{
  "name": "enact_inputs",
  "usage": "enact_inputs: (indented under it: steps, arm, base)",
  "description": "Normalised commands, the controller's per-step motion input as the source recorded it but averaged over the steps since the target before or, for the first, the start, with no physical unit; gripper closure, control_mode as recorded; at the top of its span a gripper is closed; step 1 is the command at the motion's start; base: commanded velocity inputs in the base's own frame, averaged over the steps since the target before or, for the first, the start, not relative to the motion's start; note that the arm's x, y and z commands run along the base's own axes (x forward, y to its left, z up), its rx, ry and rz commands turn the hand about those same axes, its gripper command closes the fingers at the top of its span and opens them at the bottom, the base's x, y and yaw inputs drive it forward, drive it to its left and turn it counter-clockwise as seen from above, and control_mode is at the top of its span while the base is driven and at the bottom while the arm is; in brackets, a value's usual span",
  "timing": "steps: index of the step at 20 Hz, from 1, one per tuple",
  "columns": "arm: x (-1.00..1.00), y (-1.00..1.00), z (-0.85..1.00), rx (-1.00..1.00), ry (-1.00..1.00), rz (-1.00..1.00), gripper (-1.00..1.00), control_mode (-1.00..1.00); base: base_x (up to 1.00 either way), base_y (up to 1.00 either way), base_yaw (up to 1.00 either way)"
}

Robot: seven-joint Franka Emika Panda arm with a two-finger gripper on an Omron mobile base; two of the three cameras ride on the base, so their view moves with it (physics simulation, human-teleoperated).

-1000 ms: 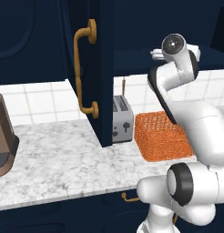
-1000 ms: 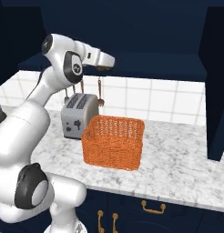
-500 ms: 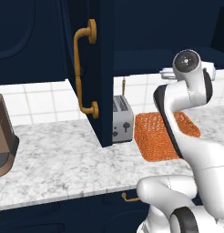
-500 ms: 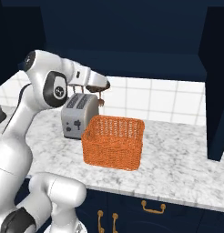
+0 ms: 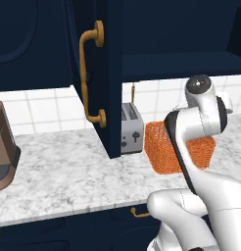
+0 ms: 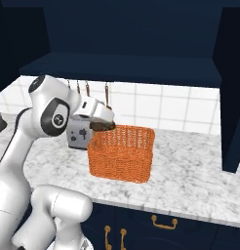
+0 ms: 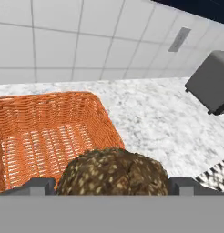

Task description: Open the cabinet, pick up the bread from the cabinet and place it in the basket. Then move the basket to the dining counter.

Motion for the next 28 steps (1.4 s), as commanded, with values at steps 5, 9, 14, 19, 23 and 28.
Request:
enact_inputs:
  steps: [5, 9, 14, 19, 23, 28]
  arm:
    - [0.14, 0.00, -0.98, 0.00, 0.34, 0.00, 1.00, -1.00]
    - [0.55, 0.00, -0.92, 0.01, 0.34, 0.04, 1.00, -1.00]
    - [0.81, -0.01, -0.49, 0.11, 0.29, 0.16, 1.00, -1.00]
    - [0.58, 0.00, -0.11, 0.21, 0.15, 0.22, 1.00, -1.00]
    - [0.36, 0.00, -0.17, 0.24, 0.09, 0.22, 1.00, -1.00]
    - [0.31, -0.01, -0.46, 0.19, 0.11, 0.24, 1.00, -1.00]
  base:
    - [0.00, 0.00, 0.00]
    - [0.00, 0.00, 0.00]
    - [0.00, 0.00, 0.00]
    - [0.00, 0.00, 0.00]
    - [0.00, 0.00, 0.00]
    - [0.00, 0.00, 0.00]
